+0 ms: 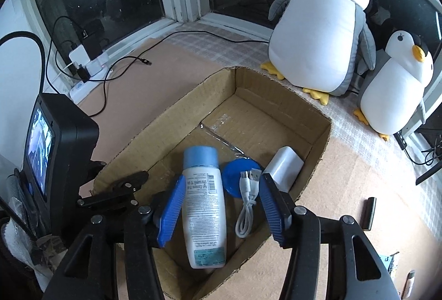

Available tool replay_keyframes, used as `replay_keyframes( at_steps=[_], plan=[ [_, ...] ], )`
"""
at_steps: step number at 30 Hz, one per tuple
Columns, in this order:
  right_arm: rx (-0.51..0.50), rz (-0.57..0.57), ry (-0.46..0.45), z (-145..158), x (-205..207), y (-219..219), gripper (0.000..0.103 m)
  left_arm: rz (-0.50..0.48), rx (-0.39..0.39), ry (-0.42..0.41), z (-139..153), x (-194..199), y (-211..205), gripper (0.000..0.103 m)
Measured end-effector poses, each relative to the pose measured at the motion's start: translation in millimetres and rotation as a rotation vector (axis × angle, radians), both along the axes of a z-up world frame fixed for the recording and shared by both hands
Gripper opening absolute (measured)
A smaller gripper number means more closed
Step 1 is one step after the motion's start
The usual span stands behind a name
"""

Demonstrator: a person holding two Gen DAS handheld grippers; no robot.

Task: Organize rigid objects
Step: 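Carry the white cable with the right gripper into the box and release, then move the right gripper to the black cylinder and close it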

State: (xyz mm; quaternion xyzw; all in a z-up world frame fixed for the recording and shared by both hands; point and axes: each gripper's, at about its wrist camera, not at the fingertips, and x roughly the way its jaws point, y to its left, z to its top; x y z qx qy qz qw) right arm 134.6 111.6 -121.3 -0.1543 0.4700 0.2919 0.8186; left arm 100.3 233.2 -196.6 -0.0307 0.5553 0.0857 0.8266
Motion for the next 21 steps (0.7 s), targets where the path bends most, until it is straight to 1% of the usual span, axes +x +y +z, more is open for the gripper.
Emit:
replay_keyframes(
  at_steps=[6,11,15,21],
  plan=[
    [0.001,-0.018,-0.009,3.0,3.1,-9.6,0.054,-0.006,0.009,-0.001,0.4,-1.2,-0.8,0.020],
    [-0.003,-0.049,-0.017,2.9,9.6,-26.6,0.054,-0.005,0.010,-0.001,0.6,-2.1,-1.3,0.020],
    [-0.001,-0.108,-0.013,1.8,21.1,-51.3,0.054,-0.003,0.014,0.000,0.7,-2.7,-2.4,0.020],
    [-0.022,-0.219,-0.001,-6.1,41.1,-100.2,0.054,-0.007,0.015,-0.001,0.7,-3.9,-3.1,0.020]
  ],
)
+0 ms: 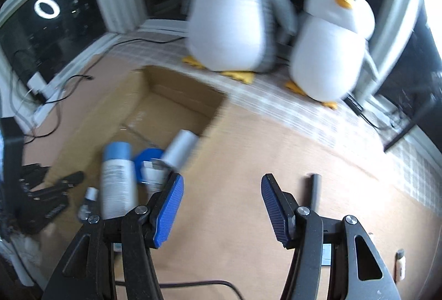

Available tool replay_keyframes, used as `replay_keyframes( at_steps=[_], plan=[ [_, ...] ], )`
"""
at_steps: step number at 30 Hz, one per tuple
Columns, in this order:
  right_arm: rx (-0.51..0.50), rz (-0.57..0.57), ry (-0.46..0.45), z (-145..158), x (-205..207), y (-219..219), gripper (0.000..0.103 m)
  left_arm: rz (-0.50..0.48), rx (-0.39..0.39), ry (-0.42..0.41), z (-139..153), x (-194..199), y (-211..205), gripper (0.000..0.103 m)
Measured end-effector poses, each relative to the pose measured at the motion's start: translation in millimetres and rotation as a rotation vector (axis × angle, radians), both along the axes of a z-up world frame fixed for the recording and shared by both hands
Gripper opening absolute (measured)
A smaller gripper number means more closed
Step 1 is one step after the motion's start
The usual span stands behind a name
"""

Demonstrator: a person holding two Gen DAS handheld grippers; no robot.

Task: Organize rigid objects
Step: 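Move the right gripper to the black cylinder and close it, then carry the black cylinder with the right gripper into the box and release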

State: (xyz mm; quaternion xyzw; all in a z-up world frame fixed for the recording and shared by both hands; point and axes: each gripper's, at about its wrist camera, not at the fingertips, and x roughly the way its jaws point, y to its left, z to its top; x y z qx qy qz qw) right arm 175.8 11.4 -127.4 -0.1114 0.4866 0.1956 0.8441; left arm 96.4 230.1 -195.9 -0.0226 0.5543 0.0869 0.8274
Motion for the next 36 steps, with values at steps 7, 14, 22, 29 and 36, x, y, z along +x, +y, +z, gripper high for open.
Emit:
replay_keyframes(
  at_steps=[7,14,22,29,36],
  plan=[
    [0.001,-0.149,0.085,-25.2,31.0,-54.7,0.054,0.000,0.000,0.000,0.0,0.0,0.0,0.020],
    [0.006,-0.229,0.154,-46.9,50.7,-85.2,0.049,0.000,-0.001,0.000,0.1,-0.2,0.2,0.020],
    [0.007,-0.261,0.214,-65.9,67.7,-92.6,0.033,0.001,-0.001,0.000,0.0,-0.2,0.2,0.020],
    [-0.015,-0.258,0.244,-74.6,74.6,-91.1,0.019,0.001,-0.001,-0.001,0.0,-0.2,0.5,0.020],
    [-0.014,-0.250,0.247,-75.9,76.5,-89.9,0.015,0.001,-0.002,-0.001,-0.3,-0.4,0.7,0.020]
  ],
)
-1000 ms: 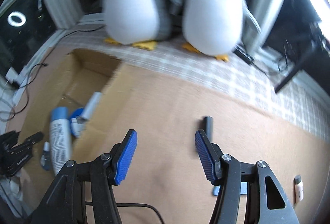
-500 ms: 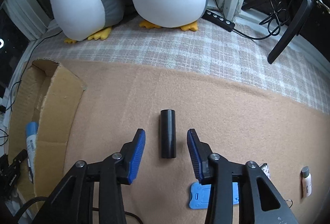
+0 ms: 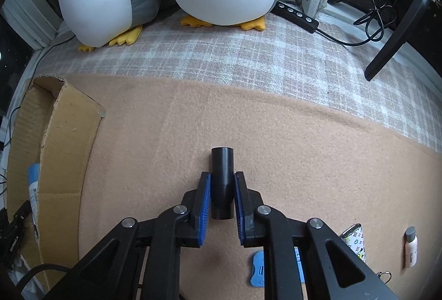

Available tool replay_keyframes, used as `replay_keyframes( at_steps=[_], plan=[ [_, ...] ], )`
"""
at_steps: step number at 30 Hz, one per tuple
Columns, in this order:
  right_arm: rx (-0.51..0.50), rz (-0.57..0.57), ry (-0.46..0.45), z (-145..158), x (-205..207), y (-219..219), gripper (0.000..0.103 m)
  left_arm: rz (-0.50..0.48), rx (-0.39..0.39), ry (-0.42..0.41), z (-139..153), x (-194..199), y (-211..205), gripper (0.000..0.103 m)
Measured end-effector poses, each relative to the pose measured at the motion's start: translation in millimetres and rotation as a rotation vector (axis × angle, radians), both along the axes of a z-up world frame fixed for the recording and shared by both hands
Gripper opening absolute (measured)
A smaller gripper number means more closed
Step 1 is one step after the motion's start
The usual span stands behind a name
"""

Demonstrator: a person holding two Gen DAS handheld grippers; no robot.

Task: Organize rigid objects
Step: 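Carry the black cylinder with the right gripper into the box and release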

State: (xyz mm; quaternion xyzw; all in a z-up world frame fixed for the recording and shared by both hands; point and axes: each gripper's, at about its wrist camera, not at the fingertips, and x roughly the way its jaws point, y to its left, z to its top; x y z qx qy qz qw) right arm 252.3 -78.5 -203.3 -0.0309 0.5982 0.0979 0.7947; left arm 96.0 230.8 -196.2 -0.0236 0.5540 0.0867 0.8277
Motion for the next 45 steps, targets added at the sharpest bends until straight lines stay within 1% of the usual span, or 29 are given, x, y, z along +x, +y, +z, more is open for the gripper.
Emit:
replay_keyframes(
  at_steps=[6,12,19,27,35,45],
  plan=[
    [-0.002,0.008,-0.015,3.2,-3.7,2.2,0.015,0.000,0.001,0.000,0.0,0.0,0.1,0.020],
    [0.010,0.046,-0.078,30.9,-17.7,14.9,0.015,0.000,0.001,0.000,0.0,-0.1,0.2,0.020],
    [0.052,0.140,-0.151,67.6,-37.8,51.0,0.015,-0.004,0.007,-0.002,0.3,0.6,0.7,0.020],
    [0.106,0.240,-0.176,89.9,-51.7,103.9,0.015,-0.010,0.014,-0.007,0.4,-0.5,-1.6,0.020],
    [0.124,0.306,-0.171,90.8,-61.0,142.3,0.015,-0.014,0.012,-0.010,0.0,-0.6,-0.2,0.020],
    [0.132,0.362,-0.147,80.5,-64.1,176.8,0.015,-0.013,0.012,-0.009,0.0,-0.6,-0.4,0.020]
  ],
)
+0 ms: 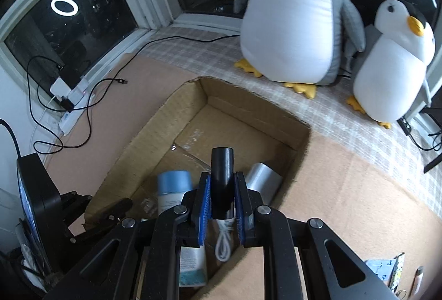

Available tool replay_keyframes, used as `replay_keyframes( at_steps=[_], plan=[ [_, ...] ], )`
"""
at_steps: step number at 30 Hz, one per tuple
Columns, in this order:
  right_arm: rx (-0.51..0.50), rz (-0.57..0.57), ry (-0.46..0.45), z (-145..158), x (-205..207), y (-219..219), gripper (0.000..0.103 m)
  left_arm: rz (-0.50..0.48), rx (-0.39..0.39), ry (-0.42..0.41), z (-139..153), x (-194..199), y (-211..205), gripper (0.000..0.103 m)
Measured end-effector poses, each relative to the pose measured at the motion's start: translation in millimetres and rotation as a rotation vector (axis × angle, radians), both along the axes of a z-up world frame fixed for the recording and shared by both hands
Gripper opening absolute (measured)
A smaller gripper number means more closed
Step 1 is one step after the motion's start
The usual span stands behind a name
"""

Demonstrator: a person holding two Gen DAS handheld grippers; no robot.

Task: Organize rigid objects
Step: 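Carry the black cylinder with the right gripper into the box and release, then move the right gripper back over the keys on the table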

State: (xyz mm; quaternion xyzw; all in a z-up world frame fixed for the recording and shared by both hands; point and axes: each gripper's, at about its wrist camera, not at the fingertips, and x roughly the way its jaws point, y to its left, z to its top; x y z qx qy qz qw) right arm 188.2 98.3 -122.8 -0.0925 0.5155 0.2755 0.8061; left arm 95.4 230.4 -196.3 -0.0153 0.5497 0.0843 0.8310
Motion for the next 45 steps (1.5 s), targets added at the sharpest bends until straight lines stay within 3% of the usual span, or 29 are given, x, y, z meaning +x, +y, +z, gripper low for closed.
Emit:
replay_keyframes(
  at_steps=[17,19,21,24,33,45],
  plan=[
    [-0.012,0.025,0.022,-12.0,0.0,22.4,0.015,-0.005,-0.014,-0.009,-1.6,0.1,1.3,0.020],
    [-0.017,0.021,0.019,-12.0,-0.5,23.0,0.019,-0.003,-0.011,-0.011,-1.5,0.2,0.5,0.020],
    [-0.004,0.020,0.022,-10.6,-2.2,21.5,0.039,-0.004,-0.007,-0.013,-1.6,-0.1,-0.4,0.020],
    [0.006,0.008,-0.005,-5.5,-5.8,16.8,0.046,-0.004,-0.003,-0.012,-1.5,-0.6,-0.9,0.020],
    [0.037,-0.032,-0.011,5.8,-7.1,-10.6,0.048,0.010,-0.010,-0.014,-1.0,-2.3,-0.3,0.020],
    [0.043,-0.132,-0.050,24.9,-14.8,-82.6,0.048,0.009,0.000,-0.005,-0.7,1.2,-0.5,0.020]
  ],
)
